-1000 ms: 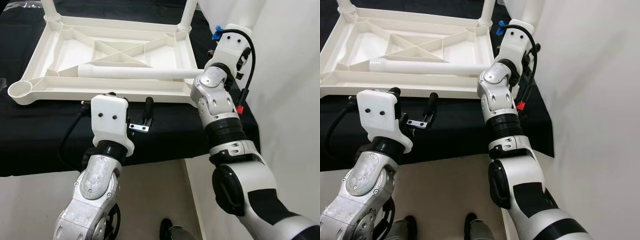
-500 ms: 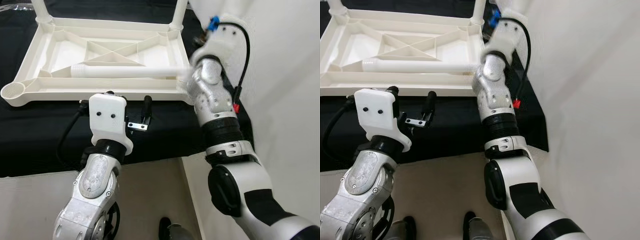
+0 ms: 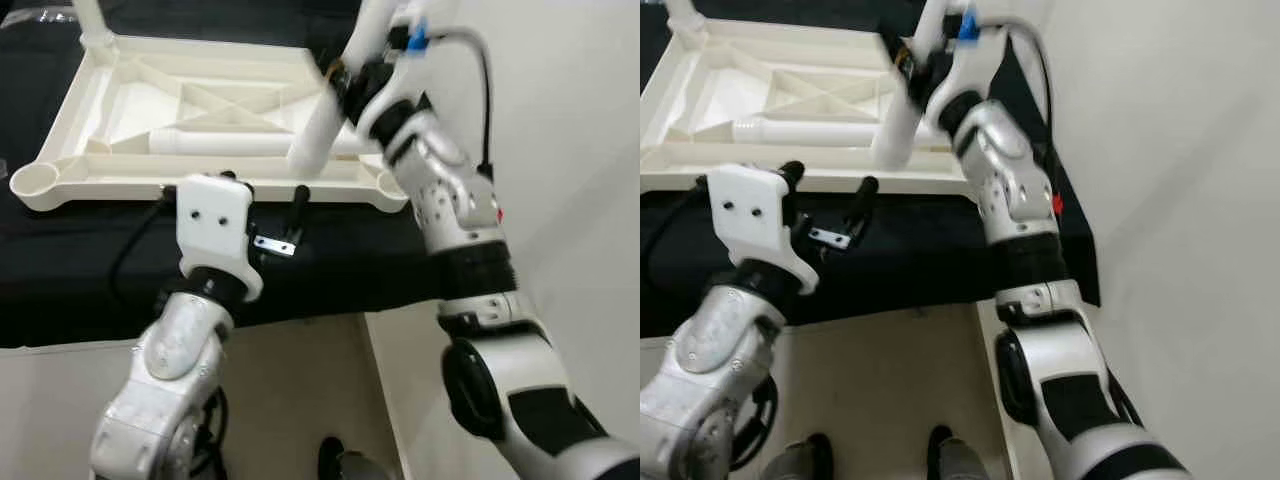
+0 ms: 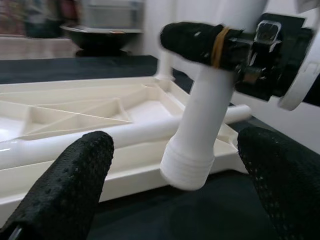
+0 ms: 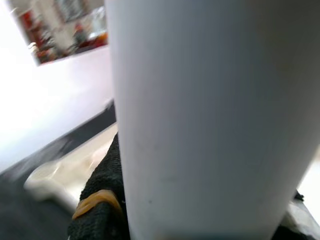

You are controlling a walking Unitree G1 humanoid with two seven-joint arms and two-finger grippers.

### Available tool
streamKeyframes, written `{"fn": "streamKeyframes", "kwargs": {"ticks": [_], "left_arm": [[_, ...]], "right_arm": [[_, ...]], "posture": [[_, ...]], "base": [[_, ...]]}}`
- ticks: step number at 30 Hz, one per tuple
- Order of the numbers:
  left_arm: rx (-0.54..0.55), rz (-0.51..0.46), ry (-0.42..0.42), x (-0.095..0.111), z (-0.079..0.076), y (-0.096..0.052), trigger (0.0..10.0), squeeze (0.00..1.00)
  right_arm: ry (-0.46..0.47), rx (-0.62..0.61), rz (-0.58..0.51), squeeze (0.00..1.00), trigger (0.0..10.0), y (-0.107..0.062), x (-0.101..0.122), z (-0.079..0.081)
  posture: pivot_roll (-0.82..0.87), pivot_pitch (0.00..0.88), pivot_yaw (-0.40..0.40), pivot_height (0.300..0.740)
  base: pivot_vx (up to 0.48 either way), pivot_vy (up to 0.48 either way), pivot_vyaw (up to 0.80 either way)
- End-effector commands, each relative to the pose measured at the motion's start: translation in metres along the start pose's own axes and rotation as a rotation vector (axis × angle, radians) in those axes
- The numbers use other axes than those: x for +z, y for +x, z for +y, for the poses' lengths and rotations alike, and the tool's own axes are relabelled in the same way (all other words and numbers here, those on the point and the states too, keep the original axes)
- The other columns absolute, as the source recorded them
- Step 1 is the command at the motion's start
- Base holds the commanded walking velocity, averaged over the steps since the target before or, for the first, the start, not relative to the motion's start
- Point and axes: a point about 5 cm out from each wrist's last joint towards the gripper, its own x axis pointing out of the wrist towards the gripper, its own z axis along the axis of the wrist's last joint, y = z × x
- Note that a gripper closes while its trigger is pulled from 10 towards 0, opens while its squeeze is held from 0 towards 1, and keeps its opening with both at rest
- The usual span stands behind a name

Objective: Building children table

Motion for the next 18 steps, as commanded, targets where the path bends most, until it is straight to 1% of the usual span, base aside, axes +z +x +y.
{"fn": "streamKeyframes", "kwargs": {"ticks": [1, 3, 4, 6, 7, 10, 12, 14, 18], "left_arm": [[-0.037, 0.028, -0.012, -0.004, -0.003, 0.000, 10.0, 0.00], [-0.045, 0.031, -0.007, -0.004, -0.003, 0.000, 10.0, 0.00], [-0.085, 0.055, -0.005, -0.009, -0.001, 0.003, 10.0, 0.00], [-0.085, 0.055, -0.005, -0.009, -0.001, 0.003, 10.0, 0.00], [-0.108, 0.072, -0.002, -0.013, 0.000, 0.006, 10.0, 0.00], [-0.118, 0.094, 0.009, -0.017, 0.003, 0.009, 10.0, 0.00], [-0.149, 0.124, 0.049, -0.023, 0.009, 0.014, 10.0, 0.00], [-0.166, 0.135, 0.083, -0.025, 0.013, 0.017, 10.0, 0.00], [-0.175, 0.139, 0.114, -0.025, 0.019, 0.021, 10.0, 0.00]], "right_arm": [[-0.017, 0.062, -0.035, 0.00, 10.0, 0.001, 0.011, 0.007], [-0.017, 0.086, -0.034, 0.00, 10.0, -0.001, 0.010, 0.007], [-0.006, 0.172, -0.026, 0.00, 10.0, -0.004, 0.010, 0.016], [-0.006, 0.172, -0.026, 0.00, 10.0, -0.004, 0.010, 0.016], [0.000, 0.219, -0.027, 0.00, 10.0, -0.005, 0.010, 0.022], [0.007, 0.254, -0.029, 0.00, 10.0, -0.006, 0.012, 0.027], [0.025, 0.346, -0.023, 0.00, 10.0, -0.010, 0.014, 0.036], [0.030, 0.407, -0.012, 0.00, 10.0, -0.013, 0.013, 0.042], [0.035, 0.448, 0.003, 0.00, 10.0, -0.016, 0.010, 0.046]], "posture": [[0.04, 0.274, -0.145, 0.740], [0.04, 0.274, -0.145, 0.740], [0.04, 0.268, -0.134, 0.740], [0.04, 0.268, -0.134, 0.740], [0.04, 0.268, -0.133, 0.740], [0.04, 0.268, -0.133, 0.740], [0.04, 0.267, -0.130, 0.740], [0.04, 0.265, -0.129, 0.740], [0.04, 0.263, -0.127, 0.740]], "base": [[0.000, 0.000, 0.00], [0.000, 0.000, 0.00], [0.000, 0.000, 0.00], [0.000, 0.000, 0.00], [0.000, 0.000, 0.00], [0.000, 0.000, 0.00], [0.000, 0.000, 0.00], [0.000, 0.000, 0.00], [0.000, 0.000, 0.00]]}}
